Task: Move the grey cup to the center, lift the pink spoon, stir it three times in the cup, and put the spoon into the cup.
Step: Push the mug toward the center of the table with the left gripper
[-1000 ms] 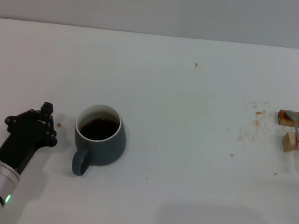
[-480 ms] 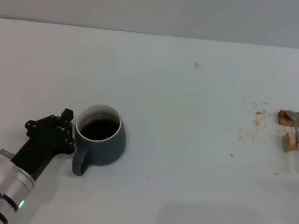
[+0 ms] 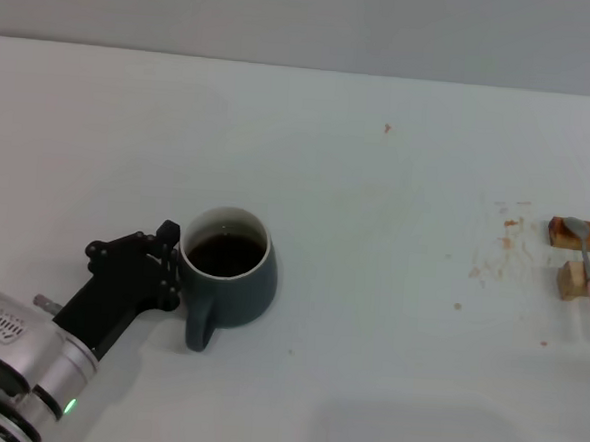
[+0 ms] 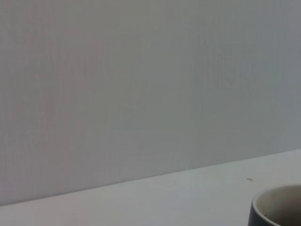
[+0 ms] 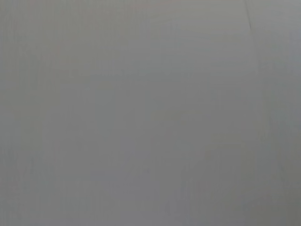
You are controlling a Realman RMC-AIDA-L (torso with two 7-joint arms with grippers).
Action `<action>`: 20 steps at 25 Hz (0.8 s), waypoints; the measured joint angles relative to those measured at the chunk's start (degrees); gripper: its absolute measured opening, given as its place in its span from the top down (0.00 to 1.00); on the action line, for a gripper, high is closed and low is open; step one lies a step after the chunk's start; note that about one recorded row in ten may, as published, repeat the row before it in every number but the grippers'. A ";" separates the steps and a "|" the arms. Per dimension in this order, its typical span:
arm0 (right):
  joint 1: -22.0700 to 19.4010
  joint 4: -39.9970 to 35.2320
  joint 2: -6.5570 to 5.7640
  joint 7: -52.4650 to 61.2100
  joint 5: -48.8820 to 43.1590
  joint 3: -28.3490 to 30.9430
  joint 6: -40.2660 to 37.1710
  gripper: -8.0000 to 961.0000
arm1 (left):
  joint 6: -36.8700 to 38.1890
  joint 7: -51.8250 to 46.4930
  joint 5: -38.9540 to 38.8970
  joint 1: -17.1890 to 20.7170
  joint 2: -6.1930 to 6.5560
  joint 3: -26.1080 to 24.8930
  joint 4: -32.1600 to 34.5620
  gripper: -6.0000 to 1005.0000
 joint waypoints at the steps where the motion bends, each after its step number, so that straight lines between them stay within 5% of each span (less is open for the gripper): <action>1: -0.01 0.00 0.00 0.00 0.00 0.00 0.00 0.14 | -0.46 -0.01 0.00 -0.37 -0.03 0.42 -0.31 1.00; 20: -0.56 -0.22 0.00 0.00 0.12 0.00 -0.40 0.14 | -3.32 -0.15 0.00 -3.77 -0.18 3.82 -3.05 1.00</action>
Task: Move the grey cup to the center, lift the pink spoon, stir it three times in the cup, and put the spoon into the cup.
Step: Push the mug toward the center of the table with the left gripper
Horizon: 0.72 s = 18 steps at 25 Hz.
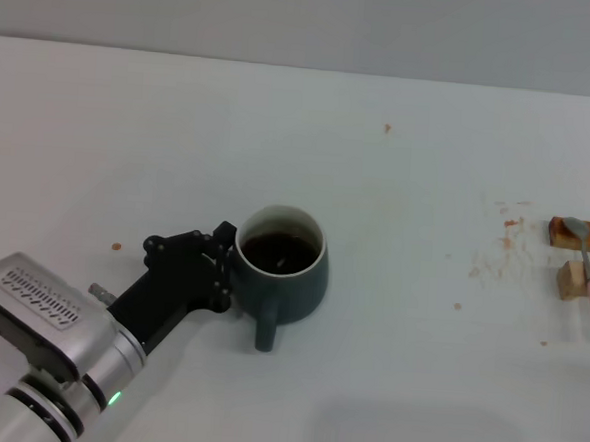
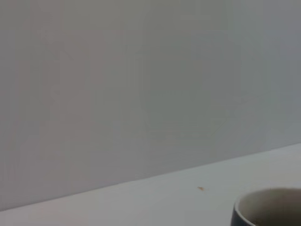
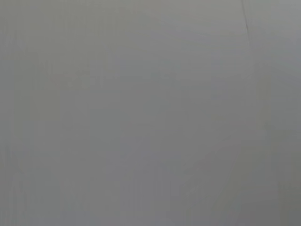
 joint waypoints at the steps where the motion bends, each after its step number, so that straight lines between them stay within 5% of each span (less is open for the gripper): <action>1: -0.01 0.00 0.00 0.00 0.00 0.00 0.00 0.14 | -0.29 -0.01 0.00 -0.12 0.00 0.04 -0.25 1.00; 18: -0.21 -0.05 0.00 0.00 -0.01 0.00 -0.05 0.14 | -1.27 0.07 -0.18 0.62 0.23 -0.08 0.47 1.00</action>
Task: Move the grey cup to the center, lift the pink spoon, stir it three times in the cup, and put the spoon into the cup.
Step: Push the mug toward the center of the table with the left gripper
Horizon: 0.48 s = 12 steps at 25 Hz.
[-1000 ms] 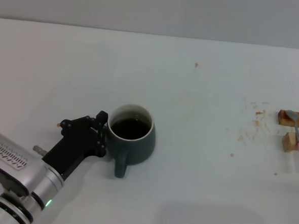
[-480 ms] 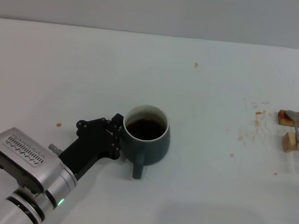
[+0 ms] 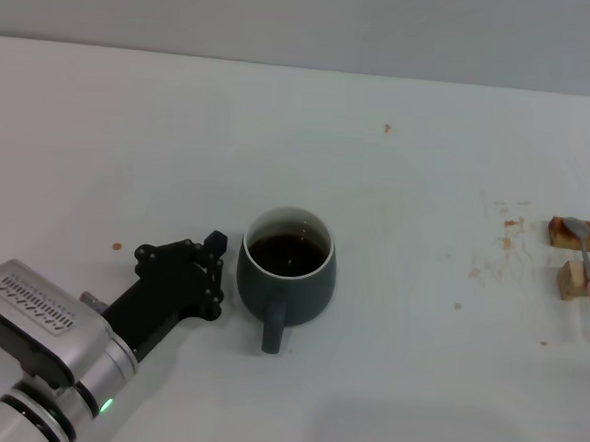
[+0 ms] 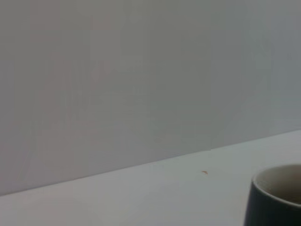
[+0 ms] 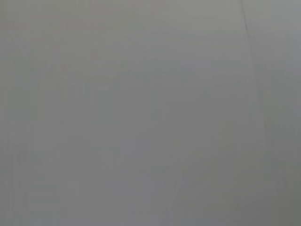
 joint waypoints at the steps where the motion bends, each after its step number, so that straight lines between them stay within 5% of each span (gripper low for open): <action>1: -0.01 0.00 0.00 0.00 0.00 0.00 0.01 0.14 | -0.01 0.00 0.13 0.03 -0.06 0.28 -0.27 1.00; 12: 0.02 0.00 0.00 -0.01 -0.10 0.00 0.47 0.14 | -1.57 -0.17 0.20 -1.21 -0.23 2.76 -2.54 1.00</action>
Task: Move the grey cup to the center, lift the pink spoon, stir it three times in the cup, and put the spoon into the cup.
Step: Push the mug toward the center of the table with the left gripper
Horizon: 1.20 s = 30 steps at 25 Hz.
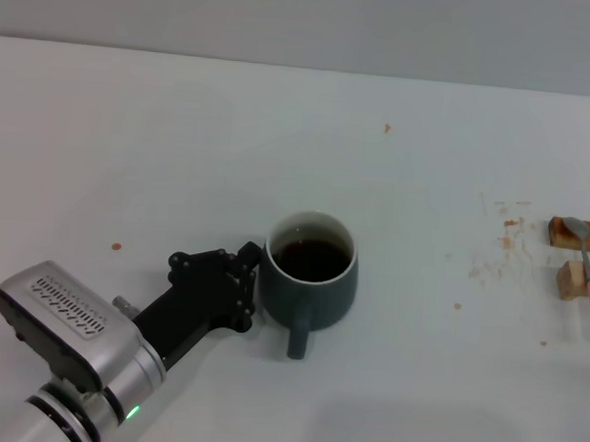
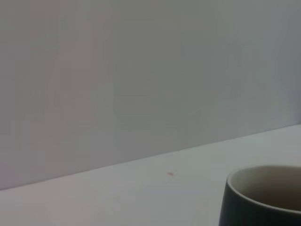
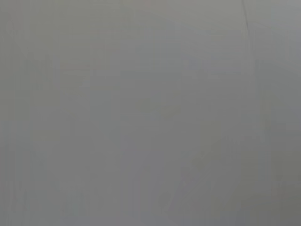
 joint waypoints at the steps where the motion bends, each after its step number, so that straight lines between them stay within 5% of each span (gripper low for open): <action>1: 0.00 0.00 0.00 0.00 -0.01 0.00 0.02 0.14 | -0.06 0.00 -0.01 -0.21 0.01 0.17 -0.20 1.00; 17: -0.09 -0.09 0.09 0.00 0.06 0.00 0.09 0.14 | -2.65 0.25 0.00 -2.09 0.00 2.80 -3.17 1.00; 30: -0.09 0.40 0.09 -0.11 0.11 -2.09 1.50 0.14 | 4.30 0.70 -0.34 0.89 0.45 -6.62 2.10 1.00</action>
